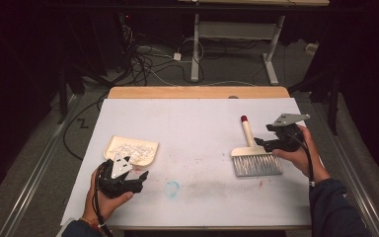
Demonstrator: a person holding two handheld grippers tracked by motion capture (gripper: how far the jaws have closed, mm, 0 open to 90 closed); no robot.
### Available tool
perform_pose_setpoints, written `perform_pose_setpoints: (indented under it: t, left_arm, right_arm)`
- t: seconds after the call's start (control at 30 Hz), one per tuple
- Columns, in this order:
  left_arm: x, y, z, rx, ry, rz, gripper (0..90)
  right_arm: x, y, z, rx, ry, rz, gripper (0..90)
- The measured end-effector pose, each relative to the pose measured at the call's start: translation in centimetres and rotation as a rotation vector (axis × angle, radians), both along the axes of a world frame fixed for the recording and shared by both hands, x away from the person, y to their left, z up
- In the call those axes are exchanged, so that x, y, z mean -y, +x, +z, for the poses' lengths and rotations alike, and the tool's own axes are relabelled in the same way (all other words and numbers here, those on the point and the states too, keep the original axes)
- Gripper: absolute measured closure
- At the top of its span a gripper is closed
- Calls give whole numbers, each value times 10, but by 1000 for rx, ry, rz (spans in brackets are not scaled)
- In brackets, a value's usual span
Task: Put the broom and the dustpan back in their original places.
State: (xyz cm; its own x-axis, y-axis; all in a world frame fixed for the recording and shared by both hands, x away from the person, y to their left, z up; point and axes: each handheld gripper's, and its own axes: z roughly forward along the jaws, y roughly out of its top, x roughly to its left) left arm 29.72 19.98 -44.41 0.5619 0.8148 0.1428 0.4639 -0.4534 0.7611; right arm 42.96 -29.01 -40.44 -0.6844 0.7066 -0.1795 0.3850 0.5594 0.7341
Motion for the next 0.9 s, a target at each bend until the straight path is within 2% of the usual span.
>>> perform_pose_setpoints:
  t: [0.1, 0.27, 0.43, 0.6, 0.9]
  left_arm:
    - [2, -1, -1, 14, 1, -10, 213]
    - [6, -3, -4, 36, 30, -30, 212]
    - [7, -5, -7, 43, 32, -45, 202]
    - [8, -5, -10, 41, 32, -44, 202]
    - [9, -7, -11, 52, 22, -61, 197]
  right_arm:
    - [-1, -3, 2, 40, 36, -49, 264]
    - [-4, -9, 5, 101, 85, -97, 232]
    - [-6, -21, 9, 158, 137, -138, 203]
    - [-6, -36, 12, 201, 183, -139, 183]
    - [-17, -59, 16, 257, 181, -106, 168]
